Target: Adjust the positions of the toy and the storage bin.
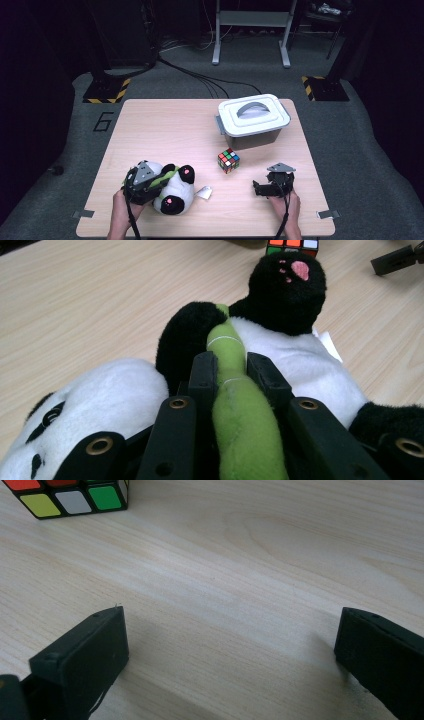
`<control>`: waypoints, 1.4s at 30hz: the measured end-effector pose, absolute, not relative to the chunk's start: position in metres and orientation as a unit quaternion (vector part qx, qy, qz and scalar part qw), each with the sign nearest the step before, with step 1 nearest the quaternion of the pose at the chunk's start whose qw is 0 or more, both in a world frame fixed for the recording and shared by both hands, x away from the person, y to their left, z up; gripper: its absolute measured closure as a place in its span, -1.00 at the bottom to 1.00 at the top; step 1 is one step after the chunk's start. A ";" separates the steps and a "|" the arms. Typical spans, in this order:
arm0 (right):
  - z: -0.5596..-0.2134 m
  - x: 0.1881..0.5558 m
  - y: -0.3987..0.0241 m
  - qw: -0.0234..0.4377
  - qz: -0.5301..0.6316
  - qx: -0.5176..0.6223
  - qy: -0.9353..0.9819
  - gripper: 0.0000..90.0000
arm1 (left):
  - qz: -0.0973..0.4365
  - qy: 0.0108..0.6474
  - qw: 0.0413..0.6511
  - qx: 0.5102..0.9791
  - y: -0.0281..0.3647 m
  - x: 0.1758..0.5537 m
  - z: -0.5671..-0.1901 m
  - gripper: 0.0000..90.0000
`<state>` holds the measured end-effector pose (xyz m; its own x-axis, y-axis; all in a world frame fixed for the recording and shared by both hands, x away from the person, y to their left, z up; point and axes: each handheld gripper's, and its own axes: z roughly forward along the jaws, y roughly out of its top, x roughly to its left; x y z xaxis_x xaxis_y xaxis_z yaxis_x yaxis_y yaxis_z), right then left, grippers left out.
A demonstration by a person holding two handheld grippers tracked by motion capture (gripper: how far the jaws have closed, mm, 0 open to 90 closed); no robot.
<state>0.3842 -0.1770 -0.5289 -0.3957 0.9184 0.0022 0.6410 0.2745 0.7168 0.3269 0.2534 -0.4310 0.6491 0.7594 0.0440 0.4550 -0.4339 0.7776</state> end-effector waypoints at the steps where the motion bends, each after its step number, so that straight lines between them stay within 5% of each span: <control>1: -0.529 0.384 -0.177 0.213 0.325 0.507 0.770 -1.00 | 0.199 0.365 0.383 0.825 0.255 0.328 -0.430 0.66; 42: -0.529 0.384 -0.177 0.213 0.325 0.507 0.770 -1.00 | 0.220 0.372 0.386 0.815 0.245 0.449 -0.391 0.66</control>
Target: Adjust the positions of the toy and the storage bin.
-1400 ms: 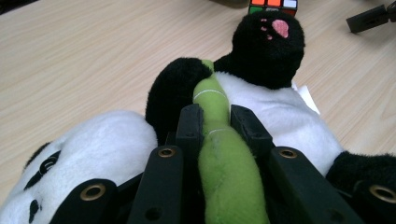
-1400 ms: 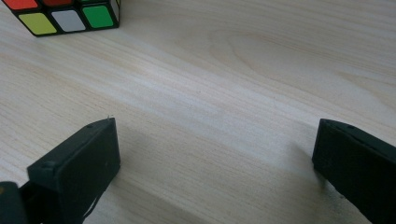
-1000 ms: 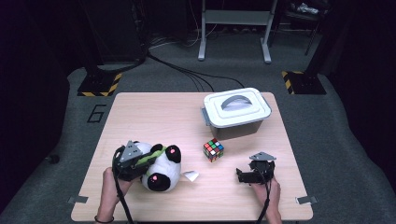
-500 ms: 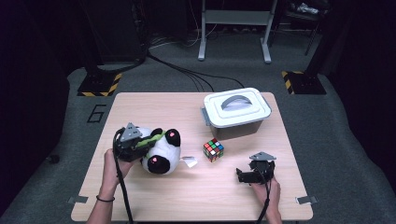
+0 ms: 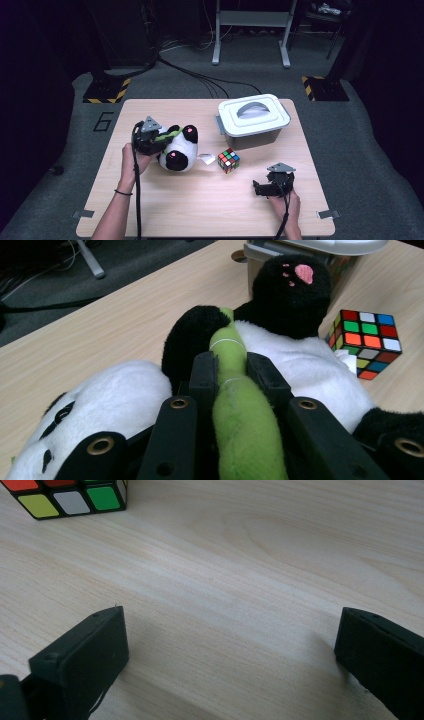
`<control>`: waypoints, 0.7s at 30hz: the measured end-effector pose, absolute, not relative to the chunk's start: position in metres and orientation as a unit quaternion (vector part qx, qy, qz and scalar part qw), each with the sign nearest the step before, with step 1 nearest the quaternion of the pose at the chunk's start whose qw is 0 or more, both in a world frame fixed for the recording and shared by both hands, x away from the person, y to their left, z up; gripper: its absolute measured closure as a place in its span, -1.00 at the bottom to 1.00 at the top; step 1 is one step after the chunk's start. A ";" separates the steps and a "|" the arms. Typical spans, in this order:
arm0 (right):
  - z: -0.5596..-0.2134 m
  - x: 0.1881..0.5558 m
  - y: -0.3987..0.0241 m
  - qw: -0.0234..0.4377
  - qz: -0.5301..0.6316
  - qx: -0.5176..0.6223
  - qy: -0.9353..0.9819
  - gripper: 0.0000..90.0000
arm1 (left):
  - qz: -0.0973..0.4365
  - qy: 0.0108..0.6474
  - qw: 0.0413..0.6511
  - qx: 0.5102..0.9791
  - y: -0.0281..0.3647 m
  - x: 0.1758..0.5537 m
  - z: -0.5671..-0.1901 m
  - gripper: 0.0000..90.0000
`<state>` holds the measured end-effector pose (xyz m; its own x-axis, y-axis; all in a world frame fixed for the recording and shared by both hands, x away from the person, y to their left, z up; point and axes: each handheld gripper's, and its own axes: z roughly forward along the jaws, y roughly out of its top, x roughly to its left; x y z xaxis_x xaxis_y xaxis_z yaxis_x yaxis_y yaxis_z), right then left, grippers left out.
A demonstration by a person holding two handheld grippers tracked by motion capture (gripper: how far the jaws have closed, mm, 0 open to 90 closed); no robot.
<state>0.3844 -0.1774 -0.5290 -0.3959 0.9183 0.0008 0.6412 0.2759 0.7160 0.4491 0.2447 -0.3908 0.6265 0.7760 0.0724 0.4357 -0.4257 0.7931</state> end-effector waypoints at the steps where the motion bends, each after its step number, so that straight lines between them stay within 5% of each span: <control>1: -0.529 0.384 -0.177 0.213 0.325 0.506 0.770 -1.00 | 0.219 0.376 0.384 0.815 0.243 0.453 -0.393 0.66; 12: -0.529 0.384 -0.178 0.213 0.325 0.506 0.770 -1.00 | 0.197 0.400 0.359 0.820 0.229 0.477 -0.426 0.57; 18: -0.529 0.385 -0.178 0.213 0.322 0.503 0.774 -1.00 | 0.210 0.414 0.364 0.808 0.236 0.467 -0.414 -0.40; 21: -0.529 0.385 -0.178 0.212 0.322 0.503 0.774 -1.00 | 0.210 0.420 0.381 0.796 0.246 0.454 -0.401 -0.67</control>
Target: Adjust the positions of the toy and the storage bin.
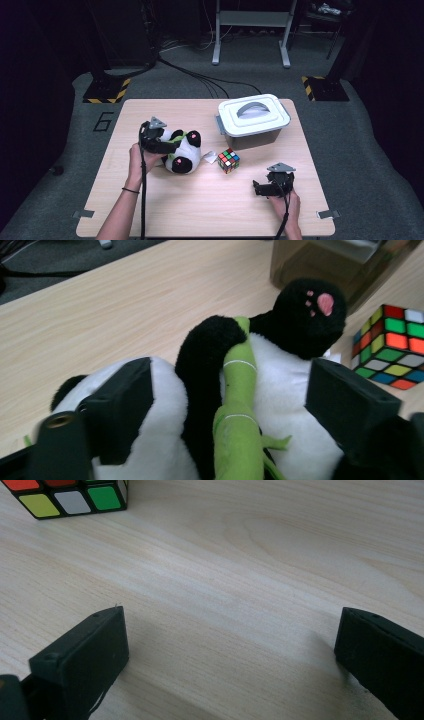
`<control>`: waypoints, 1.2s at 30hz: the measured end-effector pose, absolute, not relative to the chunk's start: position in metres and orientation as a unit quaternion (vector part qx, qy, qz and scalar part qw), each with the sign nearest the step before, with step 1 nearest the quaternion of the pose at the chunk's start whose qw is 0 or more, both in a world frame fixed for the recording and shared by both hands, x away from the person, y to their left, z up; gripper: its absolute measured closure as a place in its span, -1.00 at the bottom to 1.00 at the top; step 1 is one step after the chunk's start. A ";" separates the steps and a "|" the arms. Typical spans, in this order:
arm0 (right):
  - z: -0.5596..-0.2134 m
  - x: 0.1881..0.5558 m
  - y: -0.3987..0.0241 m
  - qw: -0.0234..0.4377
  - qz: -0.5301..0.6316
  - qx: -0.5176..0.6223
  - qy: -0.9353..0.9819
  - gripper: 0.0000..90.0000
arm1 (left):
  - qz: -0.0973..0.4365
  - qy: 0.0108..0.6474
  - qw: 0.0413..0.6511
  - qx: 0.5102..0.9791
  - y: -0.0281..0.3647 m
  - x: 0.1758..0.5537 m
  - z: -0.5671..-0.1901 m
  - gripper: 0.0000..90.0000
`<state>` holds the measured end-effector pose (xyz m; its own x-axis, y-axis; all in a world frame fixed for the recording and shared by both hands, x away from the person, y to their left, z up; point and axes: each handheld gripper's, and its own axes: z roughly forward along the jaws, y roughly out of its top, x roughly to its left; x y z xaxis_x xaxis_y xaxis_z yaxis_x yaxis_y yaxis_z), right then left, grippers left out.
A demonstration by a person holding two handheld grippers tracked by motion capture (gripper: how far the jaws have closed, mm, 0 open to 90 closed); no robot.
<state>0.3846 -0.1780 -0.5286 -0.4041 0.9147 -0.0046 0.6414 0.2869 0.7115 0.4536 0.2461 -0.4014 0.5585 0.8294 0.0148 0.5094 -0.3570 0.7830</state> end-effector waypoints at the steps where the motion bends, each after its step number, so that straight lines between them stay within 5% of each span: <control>1: -0.529 0.385 -0.178 0.212 0.322 0.503 0.774 -1.00 | 0.212 0.420 0.385 0.794 0.250 0.448 -0.398 -0.68; 18: -0.521 0.387 -0.174 0.200 0.341 0.495 0.774 -1.00 | 0.214 0.477 0.380 0.763 0.312 0.368 -0.441 -0.99; 27: -0.504 0.400 -0.135 0.190 0.364 0.444 0.797 -1.00 | 0.194 0.517 0.340 0.761 0.319 0.345 -0.502 -1.00; 36: -0.494 0.425 -0.093 0.189 0.367 0.413 0.812 -0.95 | 0.210 0.523 0.327 0.758 0.317 0.340 -0.523 -1.00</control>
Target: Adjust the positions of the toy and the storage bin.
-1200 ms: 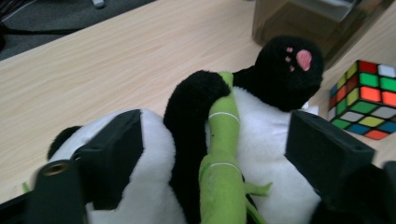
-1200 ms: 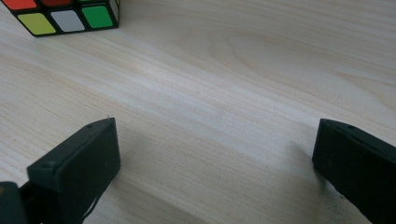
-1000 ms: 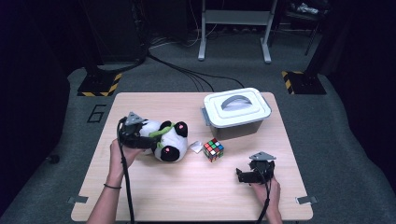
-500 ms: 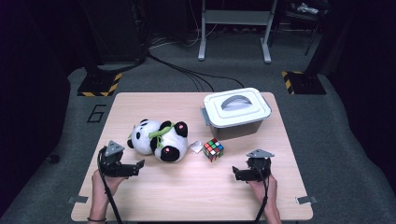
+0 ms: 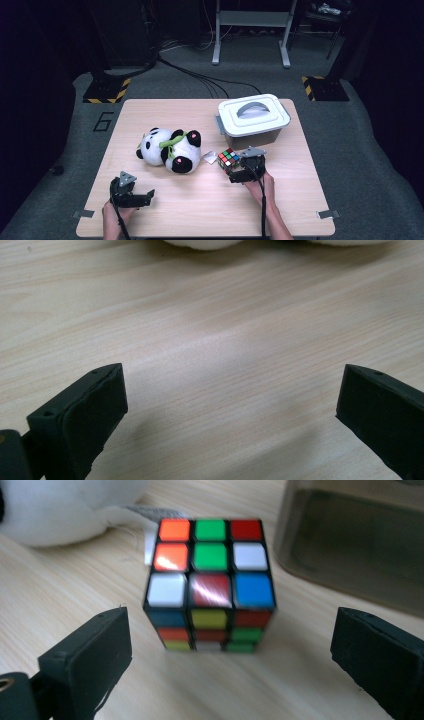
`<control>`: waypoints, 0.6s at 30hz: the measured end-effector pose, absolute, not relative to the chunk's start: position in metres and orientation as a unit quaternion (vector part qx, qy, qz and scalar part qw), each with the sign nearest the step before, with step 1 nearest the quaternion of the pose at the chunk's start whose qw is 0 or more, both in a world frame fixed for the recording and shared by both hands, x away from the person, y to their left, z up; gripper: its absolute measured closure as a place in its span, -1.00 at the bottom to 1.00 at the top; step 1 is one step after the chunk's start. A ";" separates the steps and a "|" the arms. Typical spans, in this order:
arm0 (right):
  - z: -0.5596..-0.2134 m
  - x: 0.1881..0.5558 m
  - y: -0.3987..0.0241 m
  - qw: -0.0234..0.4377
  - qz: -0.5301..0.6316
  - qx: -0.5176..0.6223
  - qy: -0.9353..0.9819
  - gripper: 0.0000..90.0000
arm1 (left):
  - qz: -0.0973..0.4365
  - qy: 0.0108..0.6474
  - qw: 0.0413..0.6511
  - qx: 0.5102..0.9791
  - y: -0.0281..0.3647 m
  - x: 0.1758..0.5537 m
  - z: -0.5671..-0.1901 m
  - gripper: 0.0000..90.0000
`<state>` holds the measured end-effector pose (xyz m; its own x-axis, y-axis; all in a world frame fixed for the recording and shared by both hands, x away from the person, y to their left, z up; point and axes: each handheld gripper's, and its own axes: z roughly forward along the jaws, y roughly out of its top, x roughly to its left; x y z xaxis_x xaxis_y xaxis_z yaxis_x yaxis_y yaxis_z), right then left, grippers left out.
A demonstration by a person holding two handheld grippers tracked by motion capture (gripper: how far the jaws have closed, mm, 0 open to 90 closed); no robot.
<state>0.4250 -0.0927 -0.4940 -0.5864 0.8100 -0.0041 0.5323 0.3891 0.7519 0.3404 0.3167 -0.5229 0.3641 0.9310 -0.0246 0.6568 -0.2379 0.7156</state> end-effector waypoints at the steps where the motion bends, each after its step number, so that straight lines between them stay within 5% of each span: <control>1: -0.493 0.428 -0.089 0.189 0.367 0.418 0.810 -0.96 | 0.211 0.522 0.323 0.761 0.316 0.341 -0.524 -1.00; 6: -0.497 0.440 -0.077 0.188 0.351 0.423 0.814 -0.90 | 0.210 0.519 0.317 0.765 0.313 0.342 -0.529 -1.00; 15: -0.507 0.440 -0.078 0.178 0.357 0.420 0.815 -0.28 | 0.218 0.519 0.324 0.761 0.313 0.340 -0.531 -1.00; 18: -0.507 0.438 -0.076 0.183 0.359 0.428 0.809 -0.27 | 0.218 0.518 0.324 0.761 0.313 0.340 -0.531 -1.00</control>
<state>0.4378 -0.0764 -0.5072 -0.5660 0.8243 0.0112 0.5614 0.3755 0.7374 0.3405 0.3126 -0.5314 0.3684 0.9297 -0.0047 0.6477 -0.2530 0.7187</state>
